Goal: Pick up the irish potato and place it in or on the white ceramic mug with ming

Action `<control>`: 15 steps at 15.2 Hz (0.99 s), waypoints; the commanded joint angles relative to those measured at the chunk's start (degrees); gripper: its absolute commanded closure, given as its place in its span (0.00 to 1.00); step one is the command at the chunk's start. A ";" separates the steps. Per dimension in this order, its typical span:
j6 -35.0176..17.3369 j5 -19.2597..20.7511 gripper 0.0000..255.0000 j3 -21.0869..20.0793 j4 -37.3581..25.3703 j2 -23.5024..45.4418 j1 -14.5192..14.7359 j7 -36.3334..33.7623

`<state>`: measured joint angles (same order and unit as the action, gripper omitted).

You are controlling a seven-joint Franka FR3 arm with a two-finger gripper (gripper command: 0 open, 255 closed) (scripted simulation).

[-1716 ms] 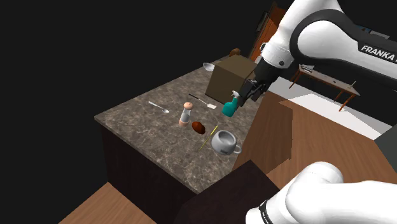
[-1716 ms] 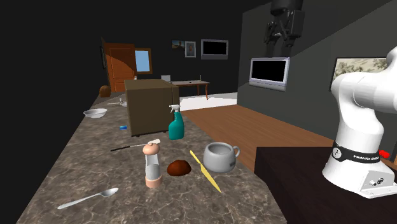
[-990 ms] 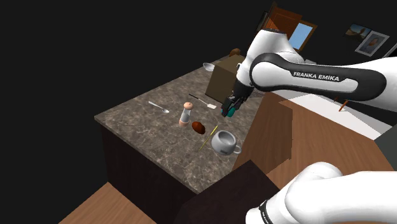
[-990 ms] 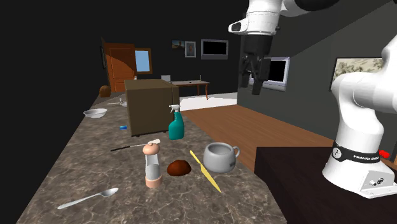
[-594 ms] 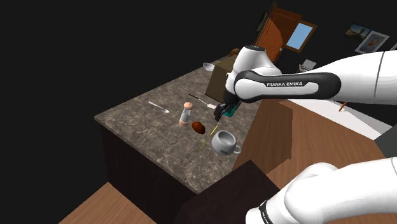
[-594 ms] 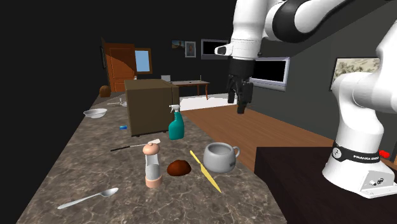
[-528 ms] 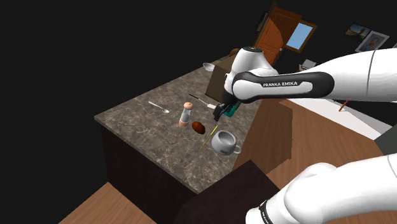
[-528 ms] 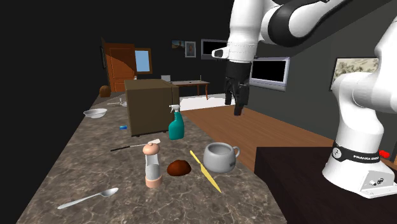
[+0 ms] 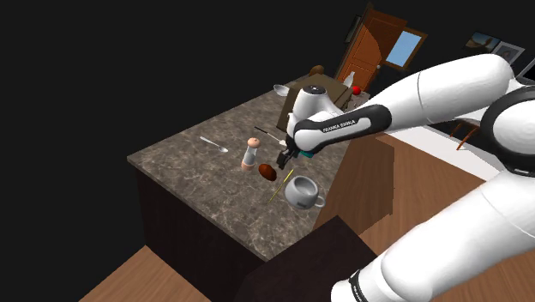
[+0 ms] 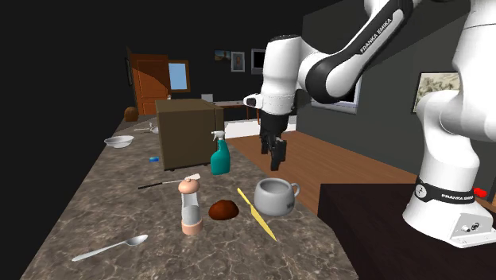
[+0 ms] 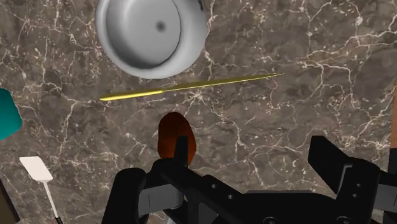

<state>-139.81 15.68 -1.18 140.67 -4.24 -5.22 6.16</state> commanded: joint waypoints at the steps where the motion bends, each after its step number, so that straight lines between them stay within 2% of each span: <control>1: -2.87 2.52 0.00 0.23 -1.93 4.82 -0.52 -0.75; 9: -10.51 12.09 0.00 3.11 -12.45 23.21 -0.65 -3.94; 15: -13.55 16.41 0.00 5.82 -23.27 36.80 0.18 -4.62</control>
<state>-153.05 31.52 4.26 119.21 30.53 -5.11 1.44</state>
